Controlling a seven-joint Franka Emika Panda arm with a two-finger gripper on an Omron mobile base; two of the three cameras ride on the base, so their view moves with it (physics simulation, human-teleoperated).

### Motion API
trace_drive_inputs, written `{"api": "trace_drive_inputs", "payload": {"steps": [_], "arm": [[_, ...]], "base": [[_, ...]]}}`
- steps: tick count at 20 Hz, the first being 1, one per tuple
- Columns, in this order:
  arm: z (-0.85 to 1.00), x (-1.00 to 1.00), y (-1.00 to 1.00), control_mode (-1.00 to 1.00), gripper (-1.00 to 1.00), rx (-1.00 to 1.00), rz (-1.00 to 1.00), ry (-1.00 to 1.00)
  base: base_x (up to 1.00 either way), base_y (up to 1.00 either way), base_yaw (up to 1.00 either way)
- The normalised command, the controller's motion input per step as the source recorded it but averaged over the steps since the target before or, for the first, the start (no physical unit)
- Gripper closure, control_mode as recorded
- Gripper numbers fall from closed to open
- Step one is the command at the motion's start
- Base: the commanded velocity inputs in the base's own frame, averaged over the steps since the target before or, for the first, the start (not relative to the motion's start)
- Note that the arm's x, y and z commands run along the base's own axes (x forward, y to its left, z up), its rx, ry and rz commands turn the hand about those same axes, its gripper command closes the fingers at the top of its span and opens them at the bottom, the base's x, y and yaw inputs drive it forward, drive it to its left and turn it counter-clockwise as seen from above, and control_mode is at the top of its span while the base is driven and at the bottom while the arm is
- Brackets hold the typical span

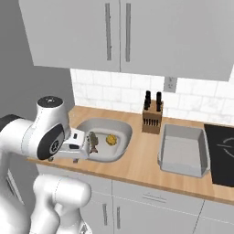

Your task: Place one squash and one fish in each tupperware on the nearby counter, to pack two identical lunches.

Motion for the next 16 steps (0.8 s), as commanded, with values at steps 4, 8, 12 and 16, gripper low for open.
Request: {"api": "trace_drive_inputs", "payload": {"steps": [4, 8, 12, 16], "arm": [[0.00, 0.00, 0.00, 1.00, -1.00, 0.00, 0.00, 0.00], [0.00, 0.00, 0.00, 1.00, -1.00, 0.00, 0.00, 0.00], [0.00, 0.00, 0.00, 1.00, -1.00, 0.00, 0.00, 0.00], [0.00, 0.00, 0.00, 1.00, -1.00, 0.00, 0.00, 0.00]], "base": [[-1.00, 0.22, 0.26], [-0.41, 0.32, 0.87], [0.00, 0.57, 0.99], [0.00, 0.53, 1.00]]}}
